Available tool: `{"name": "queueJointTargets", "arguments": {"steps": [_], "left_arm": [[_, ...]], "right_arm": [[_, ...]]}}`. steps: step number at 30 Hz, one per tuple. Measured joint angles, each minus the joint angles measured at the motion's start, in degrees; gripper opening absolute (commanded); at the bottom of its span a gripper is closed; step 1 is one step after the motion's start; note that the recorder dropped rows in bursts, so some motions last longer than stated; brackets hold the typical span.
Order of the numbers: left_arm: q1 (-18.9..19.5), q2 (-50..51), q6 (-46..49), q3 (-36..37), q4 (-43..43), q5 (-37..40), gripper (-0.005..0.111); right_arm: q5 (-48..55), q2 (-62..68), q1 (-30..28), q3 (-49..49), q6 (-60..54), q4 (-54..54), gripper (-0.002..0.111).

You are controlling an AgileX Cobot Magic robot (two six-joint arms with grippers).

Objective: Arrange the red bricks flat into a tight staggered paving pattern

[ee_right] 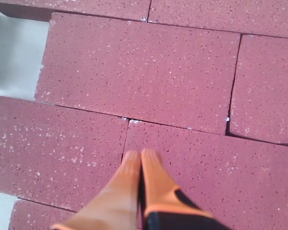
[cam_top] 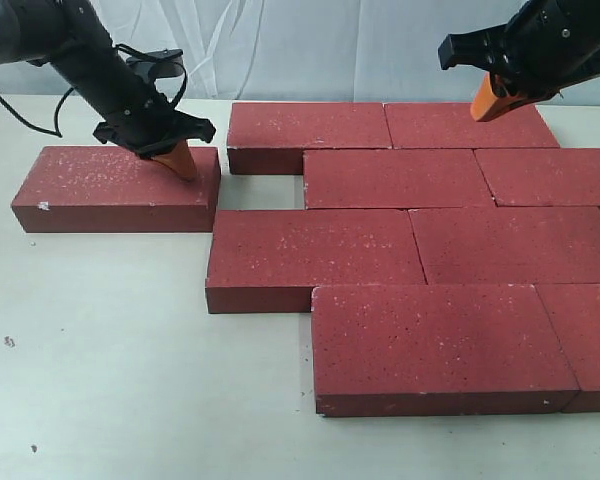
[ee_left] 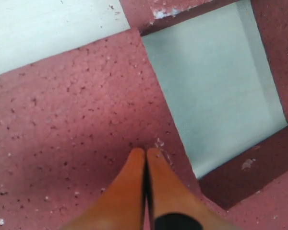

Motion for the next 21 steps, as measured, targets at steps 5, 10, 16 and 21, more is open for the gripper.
{"name": "queueJointTargets", "arguments": {"steps": [5,10,16,21], "left_arm": [[0.0,0.0,0.2,0.0,-0.6,0.0,0.0],[-0.6,0.0,0.3,0.0,-0.7,-0.6,0.0],[-0.6,-1.2,-1.8,-1.2,4.2,-0.9,0.0],[-0.6,-2.5,-6.2,-1.9,10.9,-1.0,0.0]], "right_arm": [[-0.2,0.0,0.0,0.0,0.0,0.0,-0.001],[-0.5,0.0,0.0,0.0,0.0,0.0,-0.001],[-0.6,0.0,0.0,0.0,0.0,0.0,-0.001],[-0.8,0.0,0.0,0.0,0.0,0.0,-0.001]]}}
